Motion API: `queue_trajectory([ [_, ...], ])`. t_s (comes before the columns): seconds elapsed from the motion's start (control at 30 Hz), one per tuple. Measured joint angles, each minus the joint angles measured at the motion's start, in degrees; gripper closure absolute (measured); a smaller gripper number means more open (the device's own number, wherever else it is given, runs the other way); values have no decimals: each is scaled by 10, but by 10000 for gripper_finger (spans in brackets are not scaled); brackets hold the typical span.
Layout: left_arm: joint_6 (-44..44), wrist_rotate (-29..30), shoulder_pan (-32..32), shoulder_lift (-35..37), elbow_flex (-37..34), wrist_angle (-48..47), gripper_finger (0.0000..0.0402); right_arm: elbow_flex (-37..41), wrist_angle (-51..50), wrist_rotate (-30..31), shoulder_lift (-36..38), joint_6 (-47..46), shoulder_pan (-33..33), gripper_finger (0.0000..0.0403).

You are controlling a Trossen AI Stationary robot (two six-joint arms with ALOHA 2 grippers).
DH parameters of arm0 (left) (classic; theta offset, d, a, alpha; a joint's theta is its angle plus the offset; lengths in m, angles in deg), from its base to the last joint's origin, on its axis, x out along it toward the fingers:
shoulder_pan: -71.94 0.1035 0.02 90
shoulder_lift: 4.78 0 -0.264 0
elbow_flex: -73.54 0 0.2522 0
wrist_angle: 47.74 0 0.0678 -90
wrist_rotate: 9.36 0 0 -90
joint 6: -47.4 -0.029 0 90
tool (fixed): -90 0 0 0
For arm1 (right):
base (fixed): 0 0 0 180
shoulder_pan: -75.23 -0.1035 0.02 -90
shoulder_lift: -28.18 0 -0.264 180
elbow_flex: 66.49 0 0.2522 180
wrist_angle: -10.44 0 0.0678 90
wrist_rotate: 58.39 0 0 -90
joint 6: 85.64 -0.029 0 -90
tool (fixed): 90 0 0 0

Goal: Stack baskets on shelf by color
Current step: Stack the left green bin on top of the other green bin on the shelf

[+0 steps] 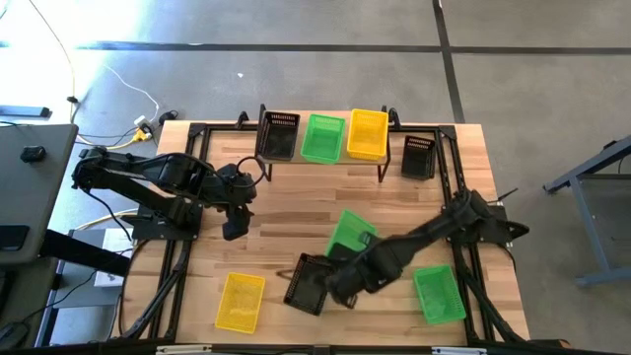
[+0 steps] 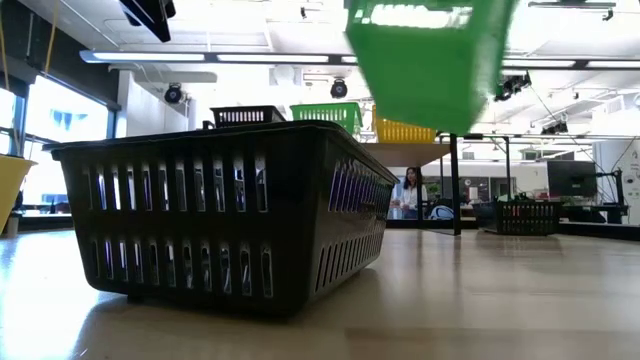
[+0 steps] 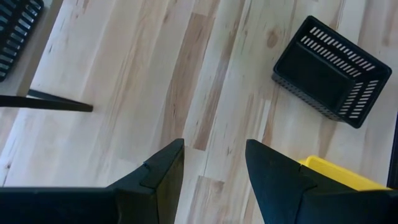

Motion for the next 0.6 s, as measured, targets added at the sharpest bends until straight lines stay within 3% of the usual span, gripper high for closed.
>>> queue_trajectory([
  [0.2, 9, 5, 0, 0, 0, 0, 241, -43, 0, 38, 0, 101, 52, 403],
  [0.6, 67, 6, 46, 0, 0, -1, 241, -142, -1, 90, 0, 397, 187, 403],
])
